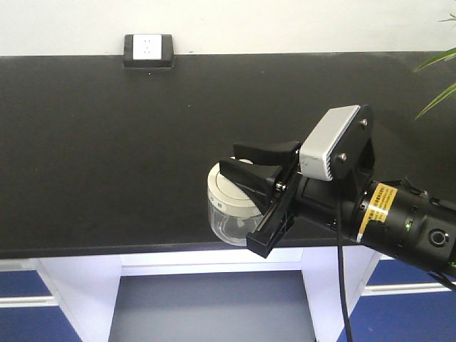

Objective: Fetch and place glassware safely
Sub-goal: 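Carry the held jar while driving to the bench with the plant, then hold the jar in the right gripper above the black bench top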

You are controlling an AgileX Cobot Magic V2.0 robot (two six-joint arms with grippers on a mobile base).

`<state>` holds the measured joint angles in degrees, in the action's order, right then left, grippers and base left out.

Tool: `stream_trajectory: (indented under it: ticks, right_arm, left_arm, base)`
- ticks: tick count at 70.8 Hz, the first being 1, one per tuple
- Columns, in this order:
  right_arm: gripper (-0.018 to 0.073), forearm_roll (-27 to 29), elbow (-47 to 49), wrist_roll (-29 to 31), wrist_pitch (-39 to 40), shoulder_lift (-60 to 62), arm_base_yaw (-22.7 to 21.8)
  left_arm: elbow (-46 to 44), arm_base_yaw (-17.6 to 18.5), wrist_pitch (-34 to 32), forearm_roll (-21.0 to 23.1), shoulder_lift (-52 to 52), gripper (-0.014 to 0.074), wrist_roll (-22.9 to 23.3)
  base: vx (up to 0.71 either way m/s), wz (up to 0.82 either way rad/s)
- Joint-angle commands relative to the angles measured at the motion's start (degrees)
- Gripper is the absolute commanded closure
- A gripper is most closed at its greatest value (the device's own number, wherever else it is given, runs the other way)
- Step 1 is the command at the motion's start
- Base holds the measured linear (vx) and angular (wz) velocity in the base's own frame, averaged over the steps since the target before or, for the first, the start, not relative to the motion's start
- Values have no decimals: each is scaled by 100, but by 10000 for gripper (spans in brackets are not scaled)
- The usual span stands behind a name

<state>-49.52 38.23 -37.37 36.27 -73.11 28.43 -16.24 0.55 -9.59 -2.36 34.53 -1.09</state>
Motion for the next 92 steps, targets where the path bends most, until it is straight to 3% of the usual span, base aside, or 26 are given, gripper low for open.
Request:
stream_trajectory:
  ticks: [1, 92]
  right_arm:
    - [563, 233, 171, 22, 476, 170, -12]
    - [563, 233, 171, 22, 476, 170, -12]
  left_arm:
    - [-143, 33, -431, 53, 1, 603, 19]
    - [-143, 33, -431, 53, 1, 603, 19]
  base:
    - [16, -5]
    - [14, 5]
